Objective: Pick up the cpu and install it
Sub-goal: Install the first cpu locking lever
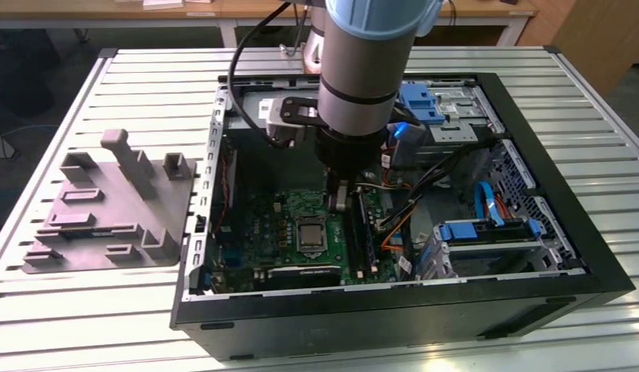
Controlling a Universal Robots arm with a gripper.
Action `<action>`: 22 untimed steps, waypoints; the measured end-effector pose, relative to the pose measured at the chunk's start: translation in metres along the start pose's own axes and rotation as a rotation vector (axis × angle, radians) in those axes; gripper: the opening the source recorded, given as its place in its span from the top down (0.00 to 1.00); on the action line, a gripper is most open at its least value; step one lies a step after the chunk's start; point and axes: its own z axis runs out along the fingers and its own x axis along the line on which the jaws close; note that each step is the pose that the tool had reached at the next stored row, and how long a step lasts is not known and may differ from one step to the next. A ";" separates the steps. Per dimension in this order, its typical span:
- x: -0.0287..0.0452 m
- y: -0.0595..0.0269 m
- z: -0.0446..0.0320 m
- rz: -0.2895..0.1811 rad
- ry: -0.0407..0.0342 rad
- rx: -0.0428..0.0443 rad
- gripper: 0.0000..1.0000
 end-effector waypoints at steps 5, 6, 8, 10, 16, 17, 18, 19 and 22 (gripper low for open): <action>0.0005 0.0009 -0.0001 -0.027 0.0082 0.0010 0.89; 0.0008 0.0009 0.0000 -0.029 0.0082 0.0011 0.89; 0.0019 0.0008 0.0001 -0.030 0.0083 0.0011 0.89; 0.0026 0.0006 0.0005 -0.031 0.0082 0.0011 0.89; 0.0034 0.0004 0.0019 -0.032 0.0090 0.0012 0.89; 0.0034 0.0004 0.0019 -0.032 0.0090 0.0012 0.89; 0.0034 0.0004 0.0019 -0.032 0.0091 0.0012 0.89; 0.0034 0.0004 0.0020 -0.032 0.0090 0.0012 0.89; 0.0034 0.0004 0.0021 -0.032 0.0089 0.0012 0.89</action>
